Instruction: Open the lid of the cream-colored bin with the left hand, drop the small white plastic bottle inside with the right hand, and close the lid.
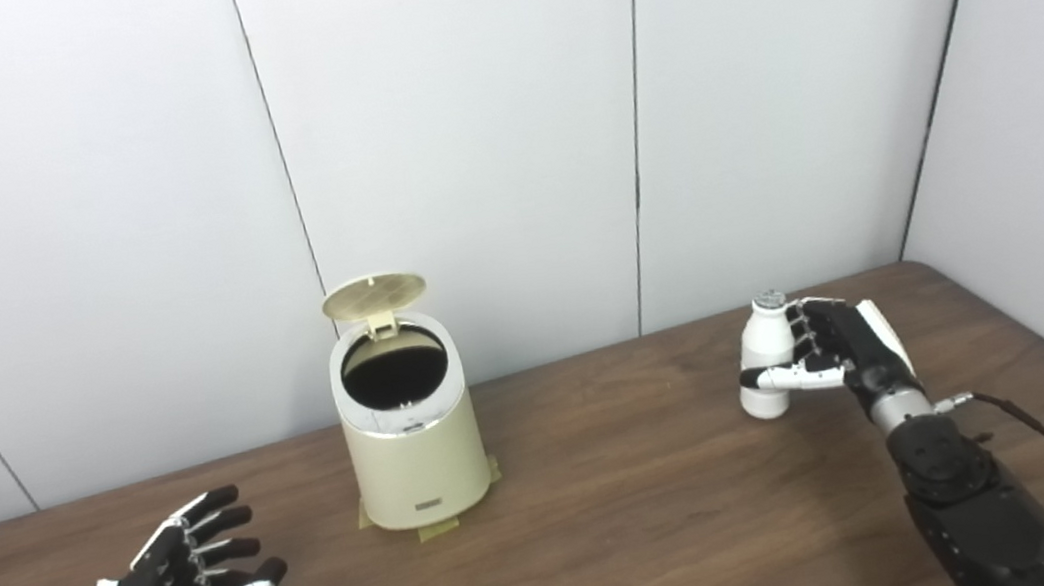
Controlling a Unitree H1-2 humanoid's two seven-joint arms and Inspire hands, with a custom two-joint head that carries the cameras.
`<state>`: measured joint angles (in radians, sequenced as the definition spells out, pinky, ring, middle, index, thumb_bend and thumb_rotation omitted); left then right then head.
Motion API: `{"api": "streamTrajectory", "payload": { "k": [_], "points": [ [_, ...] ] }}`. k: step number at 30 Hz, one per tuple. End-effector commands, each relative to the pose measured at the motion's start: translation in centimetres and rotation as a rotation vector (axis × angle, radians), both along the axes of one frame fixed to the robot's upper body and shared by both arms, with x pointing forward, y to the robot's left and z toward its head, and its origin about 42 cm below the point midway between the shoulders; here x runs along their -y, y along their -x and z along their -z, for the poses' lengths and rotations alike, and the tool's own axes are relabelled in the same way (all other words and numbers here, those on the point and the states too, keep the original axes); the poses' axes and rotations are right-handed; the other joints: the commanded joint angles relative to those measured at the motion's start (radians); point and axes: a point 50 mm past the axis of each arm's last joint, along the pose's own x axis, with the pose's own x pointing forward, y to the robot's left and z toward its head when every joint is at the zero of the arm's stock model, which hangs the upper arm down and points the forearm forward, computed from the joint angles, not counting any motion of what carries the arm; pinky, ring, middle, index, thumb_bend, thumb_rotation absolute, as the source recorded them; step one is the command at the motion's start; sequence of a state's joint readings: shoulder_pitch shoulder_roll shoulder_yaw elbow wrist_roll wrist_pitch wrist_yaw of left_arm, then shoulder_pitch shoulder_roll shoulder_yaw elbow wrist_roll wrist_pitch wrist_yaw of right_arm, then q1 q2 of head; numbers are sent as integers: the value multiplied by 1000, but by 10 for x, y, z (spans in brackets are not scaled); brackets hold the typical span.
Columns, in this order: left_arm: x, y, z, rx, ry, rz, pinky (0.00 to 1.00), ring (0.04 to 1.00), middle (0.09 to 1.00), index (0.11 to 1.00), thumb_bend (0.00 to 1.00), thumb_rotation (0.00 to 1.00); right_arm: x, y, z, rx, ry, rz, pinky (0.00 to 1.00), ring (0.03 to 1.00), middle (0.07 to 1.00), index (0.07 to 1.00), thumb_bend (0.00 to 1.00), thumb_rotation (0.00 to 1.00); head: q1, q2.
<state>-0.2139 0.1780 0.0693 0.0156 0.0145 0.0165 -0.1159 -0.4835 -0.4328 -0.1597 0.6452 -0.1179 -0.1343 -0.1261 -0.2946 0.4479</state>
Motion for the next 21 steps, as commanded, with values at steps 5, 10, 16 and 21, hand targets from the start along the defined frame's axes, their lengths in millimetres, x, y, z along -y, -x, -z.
{"api": "streamTrajectory", "payload": {
  "k": [5, 10, 16, 21],
  "points": [
    [0, -7, -23, 91, -1, 17, 529, 648, 744, 794, 602, 0, -13, -7, -48, 175, 70, -27, 320, 370, 440, 518, 525, 0, 11, -1],
    [0, -9, -19, 86, -3, 17, 538, 652, 746, 793, 608, 0, -53, -2, -89, 324, 121, -121, 333, 390, 487, 539, 513, 0, 21, -8],
    [5, -10, -17, 95, -11, 29, 545, 649, 739, 791, 608, 0, -103, -1, -133, 403, 187, -266, 342, 398, 488, 528, 516, 0, 51, -16],
    [14, -10, -15, 91, -14, 25, 563, 643, 730, 779, 627, 8, -143, -14, -161, 454, 243, -361, 332, 399, 475, 534, 516, 0, 109, -23]
  ]
}}
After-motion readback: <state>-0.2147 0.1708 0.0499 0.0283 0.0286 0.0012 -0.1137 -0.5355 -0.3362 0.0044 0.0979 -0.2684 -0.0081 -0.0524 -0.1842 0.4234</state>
